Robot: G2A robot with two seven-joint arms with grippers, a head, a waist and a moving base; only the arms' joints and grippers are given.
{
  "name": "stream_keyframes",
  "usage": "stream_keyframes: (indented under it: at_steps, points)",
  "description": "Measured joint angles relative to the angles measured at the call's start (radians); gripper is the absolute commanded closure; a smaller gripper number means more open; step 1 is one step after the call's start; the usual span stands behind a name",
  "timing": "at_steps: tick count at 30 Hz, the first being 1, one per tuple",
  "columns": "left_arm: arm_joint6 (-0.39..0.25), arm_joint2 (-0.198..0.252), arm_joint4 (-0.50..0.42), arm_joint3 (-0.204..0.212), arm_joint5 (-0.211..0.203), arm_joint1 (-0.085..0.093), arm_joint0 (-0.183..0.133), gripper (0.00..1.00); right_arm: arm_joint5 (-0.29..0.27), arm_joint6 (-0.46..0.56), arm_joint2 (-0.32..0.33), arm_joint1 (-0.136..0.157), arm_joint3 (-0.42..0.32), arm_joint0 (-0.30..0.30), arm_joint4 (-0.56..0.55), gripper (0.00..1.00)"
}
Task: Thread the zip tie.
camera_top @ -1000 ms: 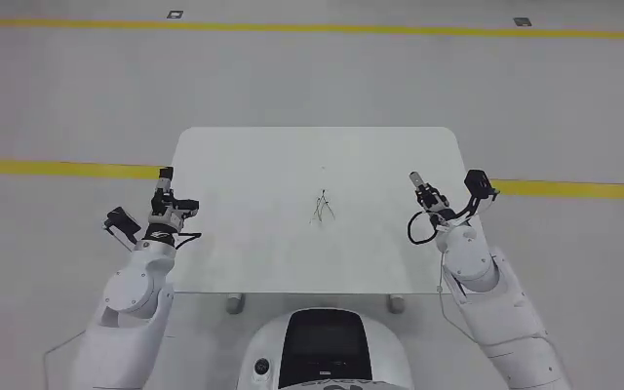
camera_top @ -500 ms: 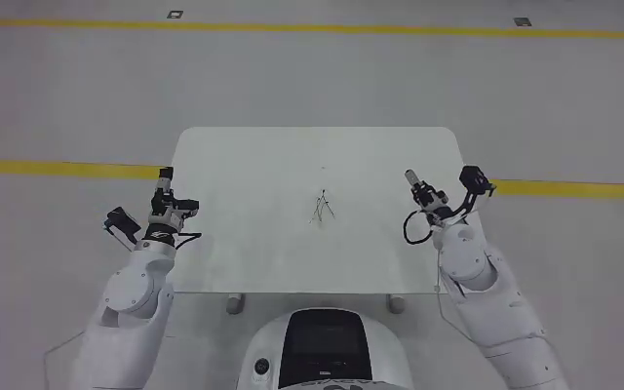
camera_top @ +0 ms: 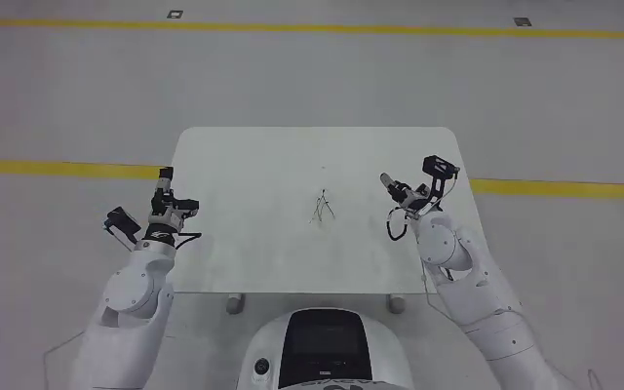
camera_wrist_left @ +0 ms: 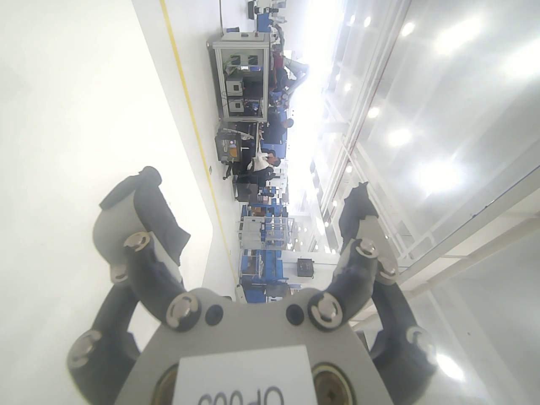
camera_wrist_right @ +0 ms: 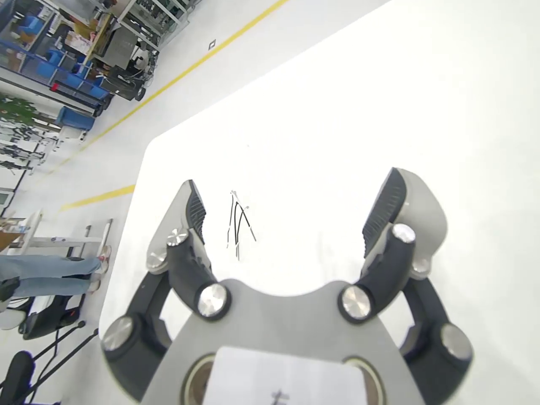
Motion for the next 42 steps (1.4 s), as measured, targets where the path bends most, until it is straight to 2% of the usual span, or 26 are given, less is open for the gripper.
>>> stream_keyframes:
  at_steps: [9, 15, 23, 27, 30, 40, 42]
  points:
    - [0.000, 0.000, 0.000, 0.000, 0.000, 0.000, 0.000, 0.00, -0.010, 0.005, -0.012, 0.000, -0.009, 0.008, -0.022, 0.00]
    - [0.000, 0.000, 0.000, 0.000, 0.000, 0.000, 0.000, 0.00, 0.000, 0.117, -0.101, -0.013, 0.005, 0.103, -0.184, 0.00]
    - [0.000, 0.000, 0.000, 0.000, 0.000, 0.000, 0.000, 0.00, 0.000, 0.309, -0.252, -0.074, 0.105, 0.257, -0.347, 0.00]
    - [0.000, 0.000, 0.000, 0.000, 0.000, 0.000, 0.000, 0.00, 0.000, 0.383, -0.281, -0.108, 0.164, 0.300, -0.374, 0.00]
    - [0.000, 0.000, 0.000, 0.000, 0.000, 0.000, 0.000, 0.00, 0.000, 0.400, -0.271, -0.120, 0.189, 0.309, -0.370, 0.00]
    - [0.000, 0.000, 0.000, 0.000, 0.000, 0.000, 0.000, 0.00, 0.000, 0.399, -0.271, -0.120, 0.188, 0.308, -0.369, 0.00]
    - [0.000, 0.000, 0.000, 0.000, 0.000, 0.000, 0.000, 0.00, -0.014, 0.392, -0.273, -0.119, 0.182, 0.305, -0.382, 0.00]
